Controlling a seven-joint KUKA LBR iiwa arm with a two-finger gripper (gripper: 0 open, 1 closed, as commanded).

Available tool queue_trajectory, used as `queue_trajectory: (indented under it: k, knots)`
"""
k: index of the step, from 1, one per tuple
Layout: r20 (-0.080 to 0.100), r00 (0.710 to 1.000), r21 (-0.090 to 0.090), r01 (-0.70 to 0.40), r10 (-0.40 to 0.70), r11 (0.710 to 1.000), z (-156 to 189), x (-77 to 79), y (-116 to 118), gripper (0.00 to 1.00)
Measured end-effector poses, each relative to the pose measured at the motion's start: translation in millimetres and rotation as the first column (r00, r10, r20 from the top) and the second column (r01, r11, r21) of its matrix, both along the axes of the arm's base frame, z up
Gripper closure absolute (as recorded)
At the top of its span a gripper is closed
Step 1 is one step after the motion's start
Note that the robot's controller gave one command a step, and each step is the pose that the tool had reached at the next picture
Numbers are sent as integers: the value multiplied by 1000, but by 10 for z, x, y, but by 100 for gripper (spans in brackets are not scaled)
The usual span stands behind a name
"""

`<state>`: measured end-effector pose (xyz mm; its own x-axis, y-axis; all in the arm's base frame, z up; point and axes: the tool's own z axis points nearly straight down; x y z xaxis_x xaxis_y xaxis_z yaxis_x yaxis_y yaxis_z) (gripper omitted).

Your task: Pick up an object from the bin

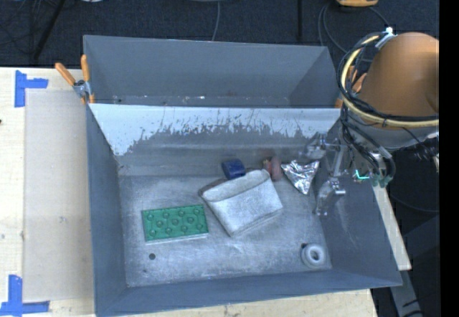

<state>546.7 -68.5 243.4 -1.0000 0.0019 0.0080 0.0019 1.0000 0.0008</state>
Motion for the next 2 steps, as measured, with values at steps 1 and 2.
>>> queue_trajectory:
  k: [1,2]
  knots:
    - [7,926,-2,-377,377,926,-1589,399,938,0]
    - [17,895,0,-446,446,895,-1649,350,902,0]
